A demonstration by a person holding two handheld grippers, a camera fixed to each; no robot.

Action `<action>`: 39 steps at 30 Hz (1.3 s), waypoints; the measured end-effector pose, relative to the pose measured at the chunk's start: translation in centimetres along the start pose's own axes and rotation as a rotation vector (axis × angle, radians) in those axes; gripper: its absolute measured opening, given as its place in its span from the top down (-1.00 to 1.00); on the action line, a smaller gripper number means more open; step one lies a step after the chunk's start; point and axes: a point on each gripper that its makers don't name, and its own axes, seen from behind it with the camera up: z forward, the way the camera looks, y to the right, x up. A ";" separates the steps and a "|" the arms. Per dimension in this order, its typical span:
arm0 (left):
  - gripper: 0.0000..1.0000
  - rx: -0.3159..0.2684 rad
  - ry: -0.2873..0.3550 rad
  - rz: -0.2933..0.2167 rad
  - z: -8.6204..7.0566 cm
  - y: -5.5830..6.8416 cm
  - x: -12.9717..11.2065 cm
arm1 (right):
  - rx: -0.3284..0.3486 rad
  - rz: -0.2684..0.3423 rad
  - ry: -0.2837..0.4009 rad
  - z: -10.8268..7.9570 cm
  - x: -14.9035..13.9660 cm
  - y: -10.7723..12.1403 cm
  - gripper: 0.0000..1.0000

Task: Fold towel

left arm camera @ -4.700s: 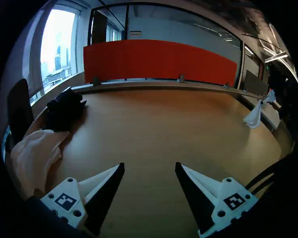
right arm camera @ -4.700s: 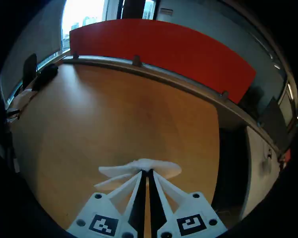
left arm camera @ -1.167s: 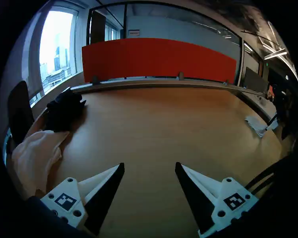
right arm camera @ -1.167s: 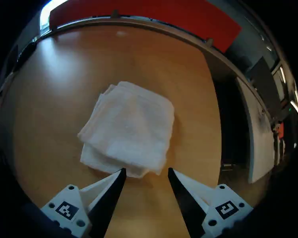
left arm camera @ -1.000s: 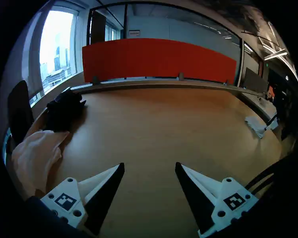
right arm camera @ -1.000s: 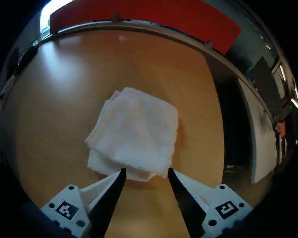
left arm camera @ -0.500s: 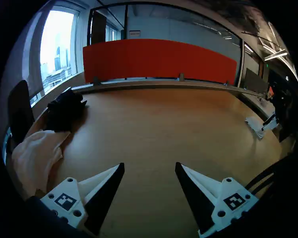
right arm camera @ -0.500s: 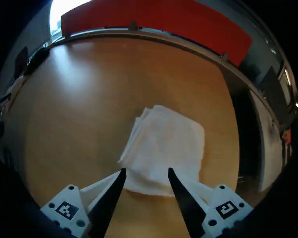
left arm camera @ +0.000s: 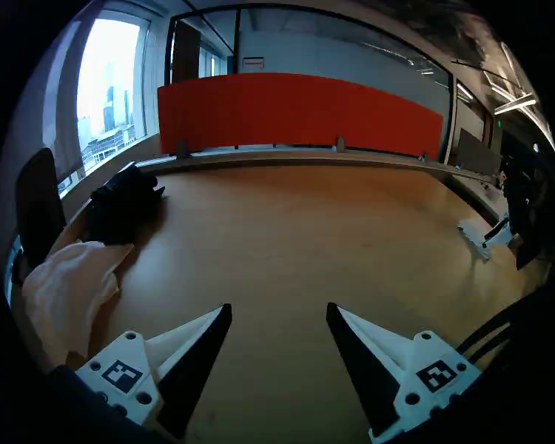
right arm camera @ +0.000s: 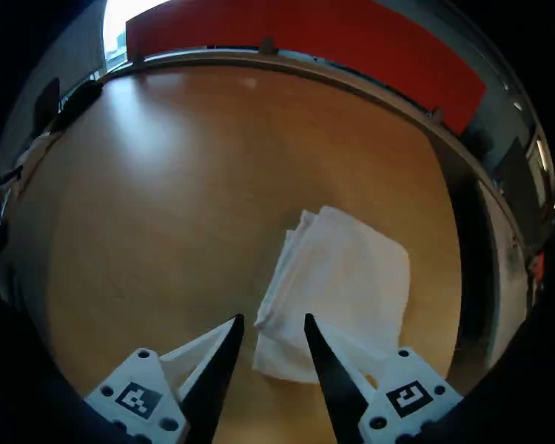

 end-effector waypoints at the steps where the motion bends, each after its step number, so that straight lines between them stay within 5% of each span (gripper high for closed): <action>1: -0.89 0.000 -0.001 0.000 0.0 0.0 0.0 | -0.001 0.001 -0.001 0.0 0.0 0.0 -0.13; 7: -0.89 -0.001 -0.002 0.001 0.1 0.0 0.0 | -0.001 0.000 -0.004 0.3 -0.2 -0.1 -0.08; 20: -0.89 -0.001 -0.004 0.003 0.2 0.0 0.0 | -0.011 0.007 -0.009 0.6 -0.3 0.1 0.77; 39: -0.89 -0.005 -0.001 0.006 0.3 0.1 0.2 | -0.018 0.014 0.045 -1.0 1.5 0.7 0.91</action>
